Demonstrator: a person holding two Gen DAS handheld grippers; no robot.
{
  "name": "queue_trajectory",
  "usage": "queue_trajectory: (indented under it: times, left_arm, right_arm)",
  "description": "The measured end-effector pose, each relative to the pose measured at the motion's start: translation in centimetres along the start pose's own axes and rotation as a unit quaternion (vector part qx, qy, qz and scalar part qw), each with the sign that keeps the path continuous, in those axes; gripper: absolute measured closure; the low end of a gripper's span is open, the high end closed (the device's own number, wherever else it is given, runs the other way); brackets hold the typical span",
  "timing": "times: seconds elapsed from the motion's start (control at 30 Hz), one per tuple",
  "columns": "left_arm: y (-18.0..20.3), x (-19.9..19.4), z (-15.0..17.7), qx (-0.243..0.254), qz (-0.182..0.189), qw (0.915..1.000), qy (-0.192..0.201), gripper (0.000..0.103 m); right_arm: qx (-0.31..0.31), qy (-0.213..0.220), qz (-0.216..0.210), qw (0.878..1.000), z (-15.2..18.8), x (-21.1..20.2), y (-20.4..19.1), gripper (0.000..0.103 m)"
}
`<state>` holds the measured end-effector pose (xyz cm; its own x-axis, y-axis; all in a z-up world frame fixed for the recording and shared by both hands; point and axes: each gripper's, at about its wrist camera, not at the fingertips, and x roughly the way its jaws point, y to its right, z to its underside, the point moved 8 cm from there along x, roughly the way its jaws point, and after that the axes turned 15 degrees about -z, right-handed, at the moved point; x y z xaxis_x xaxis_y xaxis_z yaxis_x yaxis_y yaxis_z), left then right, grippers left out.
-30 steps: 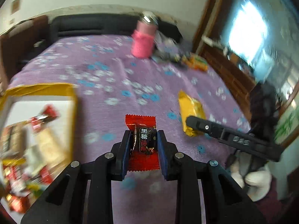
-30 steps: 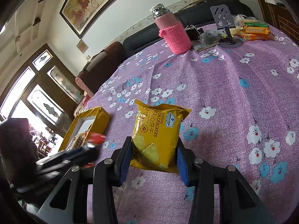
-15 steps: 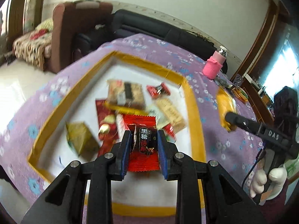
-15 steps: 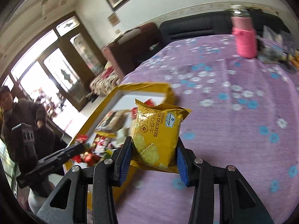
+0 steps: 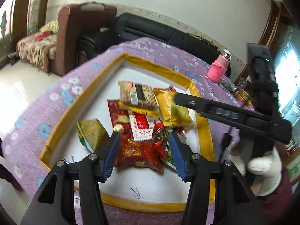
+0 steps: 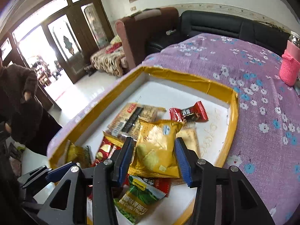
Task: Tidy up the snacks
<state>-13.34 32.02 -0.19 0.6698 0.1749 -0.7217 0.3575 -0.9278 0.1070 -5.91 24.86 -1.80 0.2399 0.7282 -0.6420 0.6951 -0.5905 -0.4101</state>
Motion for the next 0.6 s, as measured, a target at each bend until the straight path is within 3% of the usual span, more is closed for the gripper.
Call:
queue_trajectory:
  times: [0.2,0.33,0.6]
  left_arm:
    - [1.7,-2.5,-0.8,0.026,-0.06,0.9961,0.059,0.027]
    - [4.1,-4.4,-0.6,0.051,-0.068,0.9928,0.084,0.026]
    - [7.6,-6.7,0.1,0.085,-0.096,0.9856,0.11,0.02]
  right_arm:
    - [0.002,0.065,0.031,0.997,1.2,-6.8,0.5,0.046]
    - [0.007,0.097,0.037,0.995,4.0,-11.0,0.3,0.04]
    - [0.0,0.116,0.062,0.991,9.2,-14.9,0.2,0.037]
